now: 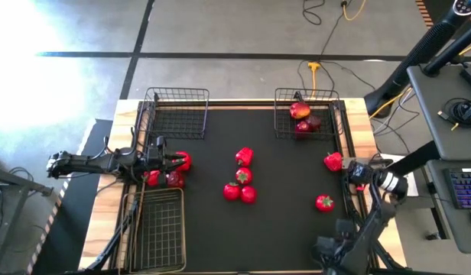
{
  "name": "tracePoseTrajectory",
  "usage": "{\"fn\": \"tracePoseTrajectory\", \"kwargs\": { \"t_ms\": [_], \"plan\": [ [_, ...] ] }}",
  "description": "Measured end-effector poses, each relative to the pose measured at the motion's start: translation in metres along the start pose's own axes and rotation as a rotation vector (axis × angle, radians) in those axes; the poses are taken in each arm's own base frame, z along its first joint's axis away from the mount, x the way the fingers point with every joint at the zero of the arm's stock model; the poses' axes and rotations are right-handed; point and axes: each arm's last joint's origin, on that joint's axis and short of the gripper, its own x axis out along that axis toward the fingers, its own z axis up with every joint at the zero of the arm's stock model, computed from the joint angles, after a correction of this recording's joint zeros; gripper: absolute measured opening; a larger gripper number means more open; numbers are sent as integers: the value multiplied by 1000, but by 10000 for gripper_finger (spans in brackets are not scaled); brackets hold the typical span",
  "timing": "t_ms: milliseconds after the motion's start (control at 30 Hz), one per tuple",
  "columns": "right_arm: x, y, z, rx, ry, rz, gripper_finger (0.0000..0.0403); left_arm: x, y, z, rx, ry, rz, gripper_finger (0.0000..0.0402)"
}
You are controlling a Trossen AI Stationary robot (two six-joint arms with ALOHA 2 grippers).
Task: Sort produce into baskets
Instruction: Put the apple into the right black wire basket
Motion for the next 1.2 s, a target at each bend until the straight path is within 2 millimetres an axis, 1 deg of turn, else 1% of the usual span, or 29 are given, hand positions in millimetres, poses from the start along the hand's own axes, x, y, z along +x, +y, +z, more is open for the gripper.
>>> {"fn": "tracePoseTrajectory", "kwargs": {
  "t_ms": [100, 200, 300, 367, 433, 533, 600, 667, 767, 867, 967, 1100, 1200],
  "plan": [
    [-22, -22, 11, 105, -87, 4, 268, 0, 0, 0, 0, 0, 0, 77],
    [-50, -56, 24, 221, -209, -3, 268, 0, 0, 0, 0, 0, 0, 77],
    [-75, -101, 37, 327, -311, -62, 268, 0, 0, 0, 0, 1, 0, 77],
    [-90, -133, 46, 355, -415, -33, 268, 0, 0, 0, 0, 0, 1, 77],
    [-103, -169, 54, 428, -517, -37, 268, 0, 0, 0, 0, 1, 0, 77],
    [-115, -222, 68, 520, -625, -100, 268, 0, 0, 0, 0, -1, 0, 77],
    [-118, -255, 77, 583, -633, -139, 268, 0, 0, 0, 0, -2, 0, 77],
    [-117, -286, 85, 629, -621, -151, 268, 0, 0, 0, 0, -2, 0, 77],
    [-111, -330, 102, 666, -606, -163, 271, 0, 0, 0, 0, -2, 0, 77],
    [-100, -375, 115, 700, -570, -142, 272, 0, 0, 0, 0, -2, 0, 77],
    [-83, -416, 121, 750, -521, -66, 269, 0, 0, 0, -1, -3, 0, 77],
    [-56, -461, 119, 840, -404, -52, 271, 0, 0, 0, -1, -3, 0, 77],
    [-37, -484, 122, 879, -344, -37, 277, 0, 0, 0, -1, -3, 0, 77]
  ]
}}
